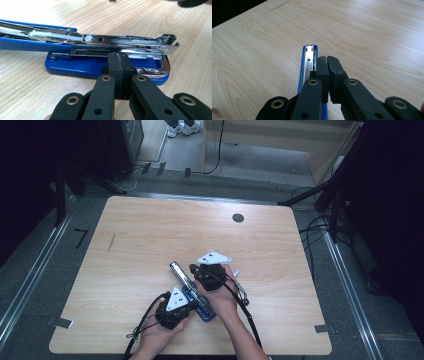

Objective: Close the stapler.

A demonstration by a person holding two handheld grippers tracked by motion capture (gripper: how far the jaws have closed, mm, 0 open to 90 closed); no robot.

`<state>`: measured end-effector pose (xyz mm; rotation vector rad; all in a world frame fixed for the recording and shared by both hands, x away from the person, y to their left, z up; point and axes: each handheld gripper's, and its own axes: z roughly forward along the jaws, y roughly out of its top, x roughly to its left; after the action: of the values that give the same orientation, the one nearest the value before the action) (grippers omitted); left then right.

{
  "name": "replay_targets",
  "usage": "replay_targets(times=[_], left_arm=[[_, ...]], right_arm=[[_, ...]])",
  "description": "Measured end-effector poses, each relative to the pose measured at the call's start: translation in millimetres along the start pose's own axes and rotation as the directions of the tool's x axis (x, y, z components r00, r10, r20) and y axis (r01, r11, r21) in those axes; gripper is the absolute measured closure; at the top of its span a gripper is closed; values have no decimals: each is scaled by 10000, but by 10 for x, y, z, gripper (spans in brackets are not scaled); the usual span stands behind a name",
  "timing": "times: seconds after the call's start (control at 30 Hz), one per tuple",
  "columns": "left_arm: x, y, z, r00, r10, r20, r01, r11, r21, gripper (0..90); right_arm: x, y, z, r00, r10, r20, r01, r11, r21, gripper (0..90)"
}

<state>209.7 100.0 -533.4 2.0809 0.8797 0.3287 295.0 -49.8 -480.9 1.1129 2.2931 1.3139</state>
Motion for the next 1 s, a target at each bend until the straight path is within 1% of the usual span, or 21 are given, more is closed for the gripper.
replay_targets(times=[0.07,0.1,0.17,0.27,0.3,0.37,0.43,0.5,0.67,0.8,0.83,0.9,0.93,1.0], left_arm=[[1,0,1,10000,-6,12,6,10000,-7,900],[1,0,1,10000,-21,21,21,10000,-13,900],[2,0,1,10000,-11,23,11,10000,-6,900],[2,0,1,10000,-9,19,9,10000,-5,900],[3,0,0,10000,-7,20,7,10000,-2,900],[3,1,0,10000,2,11,-2,10000,-1,900],[1,0,0,10000,-19,1,19,10000,2,900],[1,0,0,10000,-10,-1,10,10000,12,900],[1,0,0,10000,-6,2,6,10000,16,900],[3,1,-2,10000,42,-16,-42,10000,27,900],[2,1,-2,10000,29,-14,-29,10000,28,900],[1,0,-1,10000,12,-2,-12,10000,29,900],[0,0,-1,10000,5,-4,-5,10000,24,900],[0,0,-1,10000,6,-7,-6,10000,26,900]], right_arm=[[-36,-7,-38,10000,12,70,-11,10000,-81,879],[-76,-17,-78,9999,78,113,-76,9999,-143,866],[-93,-21,-92,9999,74,140,-71,9998,-163,861],[-170,-45,-157,9993,201,317,-194,9995,-235,841],[-223,-63,-196,9986,319,430,-307,9991,-285,832],[-247,-70,-210,9983,341,478,-326,9990,-314,828],[-345,-102,-277,9960,549,701,-520,9978,-419,821],[-370,-109,-292,9956,578,734,-546,9975,-445,821],[-531,-170,-399,9899,809,1160,-750,9957,-544,815],[-642,-230,-451,9847,949,1461,-894,9950,-436,805],[-685,-264,-459,9819,1041,1585,-992,9943,-390,797],[-695,-277,-459,9803,1111,1633,-1063,9936,-381,795],[-719,-300,-459,9796,1125,1667,-1079,9935,-364,801],[-750,-343,-458,9772,1225,1735,-1175,9923,-387,848]])
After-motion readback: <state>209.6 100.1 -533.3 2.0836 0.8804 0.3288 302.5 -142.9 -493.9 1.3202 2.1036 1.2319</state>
